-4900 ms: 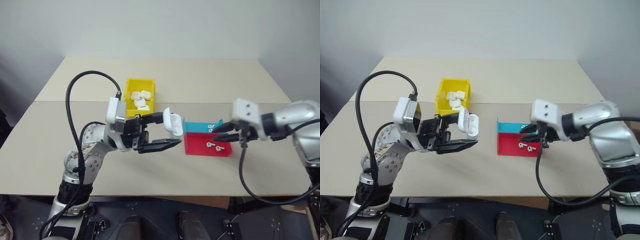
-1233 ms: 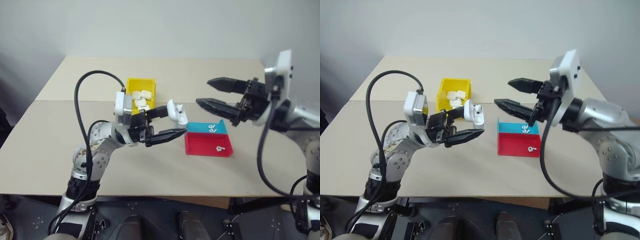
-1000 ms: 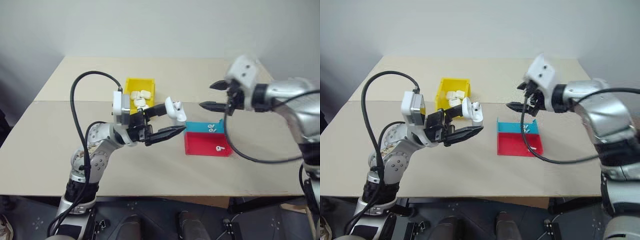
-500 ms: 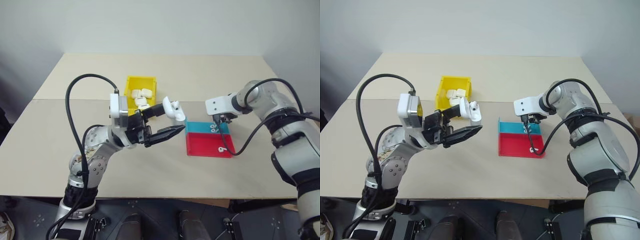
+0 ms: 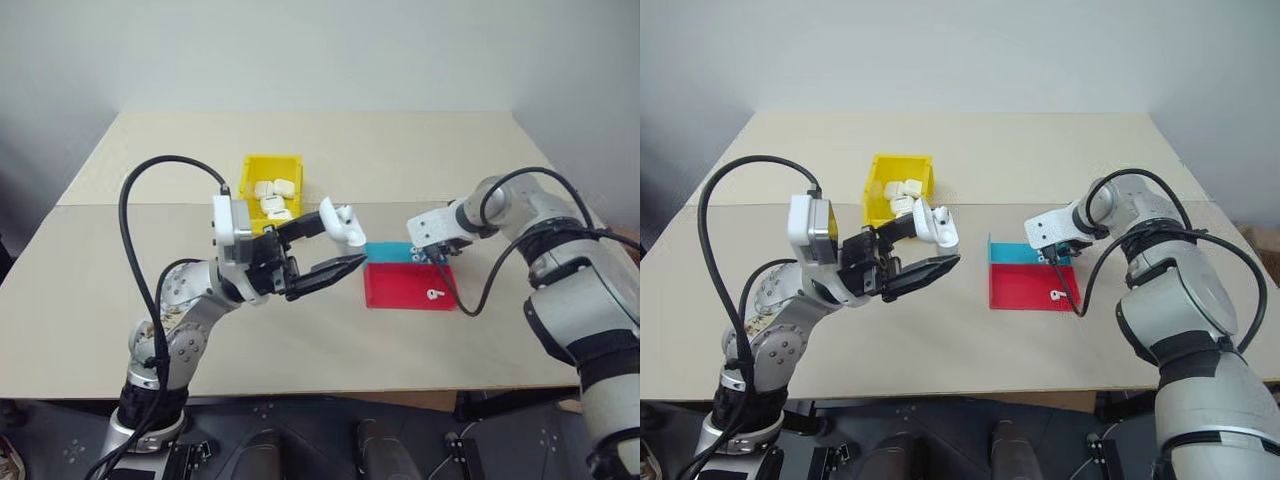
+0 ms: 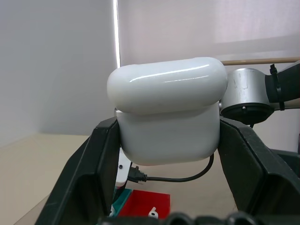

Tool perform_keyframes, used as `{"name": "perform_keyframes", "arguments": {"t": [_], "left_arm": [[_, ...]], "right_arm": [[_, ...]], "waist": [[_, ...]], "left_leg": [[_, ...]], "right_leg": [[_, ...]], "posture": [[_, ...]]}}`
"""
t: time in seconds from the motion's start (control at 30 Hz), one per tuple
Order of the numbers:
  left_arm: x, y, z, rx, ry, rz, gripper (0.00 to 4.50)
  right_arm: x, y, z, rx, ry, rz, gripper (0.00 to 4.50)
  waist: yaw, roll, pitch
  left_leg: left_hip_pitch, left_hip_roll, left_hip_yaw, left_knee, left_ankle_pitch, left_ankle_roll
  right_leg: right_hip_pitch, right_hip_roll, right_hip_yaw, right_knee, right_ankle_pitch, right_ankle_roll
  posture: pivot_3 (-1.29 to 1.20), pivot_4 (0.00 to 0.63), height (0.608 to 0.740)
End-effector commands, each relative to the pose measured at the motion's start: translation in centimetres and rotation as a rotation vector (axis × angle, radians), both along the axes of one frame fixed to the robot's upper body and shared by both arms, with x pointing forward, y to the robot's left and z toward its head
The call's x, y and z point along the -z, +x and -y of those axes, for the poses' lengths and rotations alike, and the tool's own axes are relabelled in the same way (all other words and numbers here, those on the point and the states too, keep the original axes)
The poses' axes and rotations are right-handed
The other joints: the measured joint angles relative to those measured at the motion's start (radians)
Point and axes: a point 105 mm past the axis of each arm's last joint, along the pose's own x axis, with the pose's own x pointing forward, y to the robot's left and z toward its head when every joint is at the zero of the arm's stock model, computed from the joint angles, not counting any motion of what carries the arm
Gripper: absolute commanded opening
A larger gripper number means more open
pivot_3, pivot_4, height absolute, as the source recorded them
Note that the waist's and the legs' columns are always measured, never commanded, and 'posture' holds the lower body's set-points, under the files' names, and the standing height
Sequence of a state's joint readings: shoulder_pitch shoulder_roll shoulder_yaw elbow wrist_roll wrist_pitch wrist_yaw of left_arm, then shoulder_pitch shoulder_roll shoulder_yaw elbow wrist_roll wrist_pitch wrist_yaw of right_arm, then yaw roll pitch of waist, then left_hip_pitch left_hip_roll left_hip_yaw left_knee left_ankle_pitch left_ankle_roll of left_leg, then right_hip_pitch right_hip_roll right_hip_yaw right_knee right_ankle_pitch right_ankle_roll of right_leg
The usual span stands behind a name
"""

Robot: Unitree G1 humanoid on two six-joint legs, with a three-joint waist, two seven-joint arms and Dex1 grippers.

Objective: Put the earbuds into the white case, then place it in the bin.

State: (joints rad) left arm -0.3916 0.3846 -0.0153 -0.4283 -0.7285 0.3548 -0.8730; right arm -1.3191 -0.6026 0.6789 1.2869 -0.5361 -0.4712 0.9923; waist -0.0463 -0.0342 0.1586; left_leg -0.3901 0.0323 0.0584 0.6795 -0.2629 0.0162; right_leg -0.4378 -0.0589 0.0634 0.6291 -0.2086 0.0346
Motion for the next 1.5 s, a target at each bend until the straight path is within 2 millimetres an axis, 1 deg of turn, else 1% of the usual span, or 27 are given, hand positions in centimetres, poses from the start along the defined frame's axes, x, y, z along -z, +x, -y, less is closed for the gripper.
{"name": "perform_keyframes", "arguments": {"t": [0.03, 0.27, 0.4, 0.63, 0.9, 1.0, 1.13, 1.17, 1.37, 1.5], "left_arm": [[-1.0, -0.7, -0.1, -0.001, -0.009, 0.043, 2.85], [-1.1, 0.4, 0.2, -0.080, 0.003, -0.050, 2.85], [-1.0, -0.1, 0.4, -0.061, 0.012, -0.039, 2.85], [-1.1, -0.4, 0.5, -0.048, 0.000, -0.022, 2.85], [-1.0, -0.9, 0.3, -0.040, 0.003, -0.010, 2.85], [-1.0, -0.9, 0.2, -0.041, 0.003, -0.005, 2.85], [-0.6, -0.7, 0.1, -0.068, 0.009, -0.004, 2.85], [-0.2, -0.5, 0.0, -0.087, 0.023, -0.002, 2.85], [1.6, 0.4, -0.3, -0.174, 0.075, -0.002, 2.85], [1.9, 0.6, -0.6, -0.207, 0.068, 0.005, 2.85]], "right_arm": [[-0.8, 0.4, -0.2, -0.005, 0.028, 0.045, 2.36], [-0.7, 0.4, -0.7, -0.014, 0.055, 0.040, 2.36], [-0.5, 0.2, -1.0, -0.028, 0.060, 0.028, 2.36], [0.1, 0.0, -1.5, -0.043, 0.059, 0.003, 2.36], [0.8, 0.0, -1.1, -0.021, 0.025, -0.005, 2.36], [1.0, 0.0, -1.0, -0.021, 0.017, -0.012, 1.77], [1.1, -0.1, -1.2, -0.019, 0.039, -0.021, 0.50], [1.1, 0.0, -1.2, -0.016, 0.046, -0.016, 0.18], [1.2, -0.1, -1.1, -0.012, 0.058, -0.018, 0.18], [0.9, 0.0, -1.0, 0.003, 0.083, -0.006, 0.18]], "waist": [[0.000, 0.000, 0.000], [0.000, 0.000, 0.000], [0.000, 0.000, 0.000], [0.000, 0.000, 0.000], [0.000, 0.000, 0.000], [0.000, 0.000, 0.000], [-0.001, 0.000, 0.000], [-0.001, 0.000, 0.000], [-0.001, 0.000, 0.000], [-0.001, 0.000, 0.000]], "left_leg": [[0.000, 0.000, 0.000, 0.000, 0.000, 0.000], [0.000, 0.000, -0.001, 0.000, 0.000, 0.000], [0.000, 0.000, -0.002, 0.000, 0.000, 0.000], [0.001, 0.000, -0.001, 0.000, 0.000, -0.001], [0.001, 0.000, -0.001, 0.000, 0.000, -0.001], [0.002, 0.000, -0.001, 0.000, 0.000, -0.001], [0.002, 0.000, -0.001, 0.000, 0.001, -0.001], [0.002, 0.000, -0.001, 0.000, 0.001, -0.001], [0.002, 0.000, -0.001, 0.000, 0.001, -0.001], [0.002, 0.000, 0.000, 0.000, 0.001, -0.002]], "right_leg": [[0.000, 0.000, 0.000, 0.000, 0.000, 0.000], [0.000, 0.000, 0.000, 0.000, 0.000, 0.000], [0.000, 0.000, 0.001, 0.000, 0.000, 0.000], [0.000, 0.000, 0.001, 0.001, 0.000, 0.000], [0.000, 0.000, 0.001, 0.001, 0.000, 0.000], [0.001, 0.000, 0.001, 0.001, 0.000, 0.000], [0.001, 0.000, 0.001, 0.001, 0.000, 0.000], [0.001, 0.000, 0.001, 0.001, 0.000, 0.000], [0.001, 0.000, 0.001, 0.001, 0.000, 0.000], [0.001, 0.000, 0.001, 0.001, 0.000, 0.000]], "posture": [[0.00, 0.150, 0.740], [0.00, 0.150, 0.740], [0.00, 0.150, 0.740], [0.00, 0.150, 0.740], [0.00, 0.150, 0.740], [0.00, 0.150, 0.740], [0.00, 0.150, 0.740], [0.00, 0.150, 0.740], [0.00, 0.150, 0.740], [0.00, 0.150, 0.740]]}}
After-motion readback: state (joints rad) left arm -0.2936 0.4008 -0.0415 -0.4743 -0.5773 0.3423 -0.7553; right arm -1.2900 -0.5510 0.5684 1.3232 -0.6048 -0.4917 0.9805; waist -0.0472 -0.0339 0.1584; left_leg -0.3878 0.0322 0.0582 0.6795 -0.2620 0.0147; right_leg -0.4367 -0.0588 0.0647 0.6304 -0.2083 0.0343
